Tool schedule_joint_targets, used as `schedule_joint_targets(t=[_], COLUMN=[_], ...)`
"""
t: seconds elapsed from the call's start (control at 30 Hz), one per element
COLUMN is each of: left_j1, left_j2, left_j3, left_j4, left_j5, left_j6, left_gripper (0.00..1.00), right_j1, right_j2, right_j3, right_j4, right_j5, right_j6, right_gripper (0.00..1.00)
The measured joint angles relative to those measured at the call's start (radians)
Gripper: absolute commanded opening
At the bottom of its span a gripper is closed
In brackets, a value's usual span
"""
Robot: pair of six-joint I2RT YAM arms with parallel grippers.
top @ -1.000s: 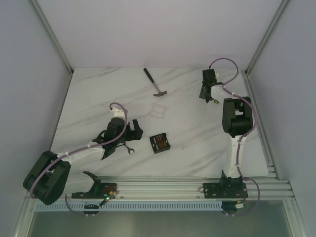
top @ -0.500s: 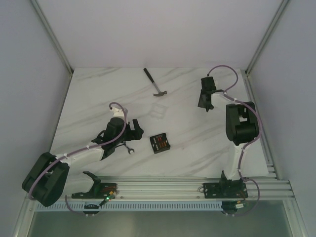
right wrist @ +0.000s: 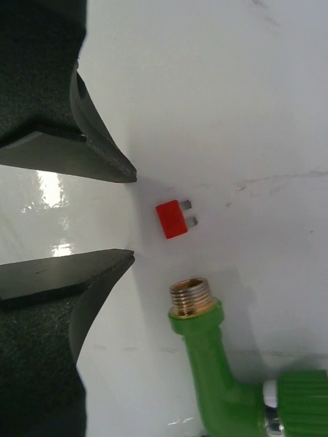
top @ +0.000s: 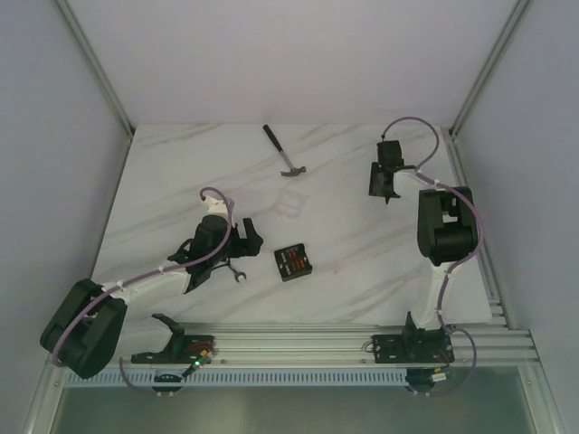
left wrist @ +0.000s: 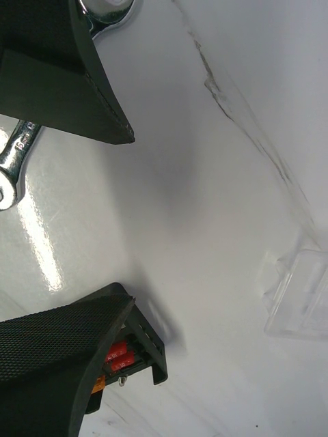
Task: Snap on the fuse box
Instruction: Pick up the fuse from the center of the board.
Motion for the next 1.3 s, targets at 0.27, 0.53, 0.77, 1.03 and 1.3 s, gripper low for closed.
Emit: schedule_joint_targets(t=[0.27,0.53,0.77,1.03,1.3], left_j1=[0.000,0.000,0.000,0.000,0.000], left_j2=[0.000,0.000,0.000,0.000,0.000], left_j3=[0.000,0.000,0.000,0.000,0.000], left_j4=[0.000,0.000,0.000,0.000,0.000], left_j5=[0.000,0.000,0.000,0.000,0.000], left_j6=[0.000,0.000,0.000,0.000,0.000], left_gripper=[1.00,1.00,1.00,1.00,1.00], right_j1=[-0.015,-0.029,-0.053,-0.072,-0.081], right_j2=[0.029,0.042,0.045,0.055,0.061], right_j3=[0.030,0.042,0.044,0.056,0.064], right_j4=[0.032,0.053,0.059,0.059,0.055], right_j5=[-0.066,-0.102,-0.171,-0.227,-0.253], right_j6=[-0.094,-0.157,-0.214,-0.261,-0.280], right_gripper=[0.51,0.51,0.48,0.44,0.36])
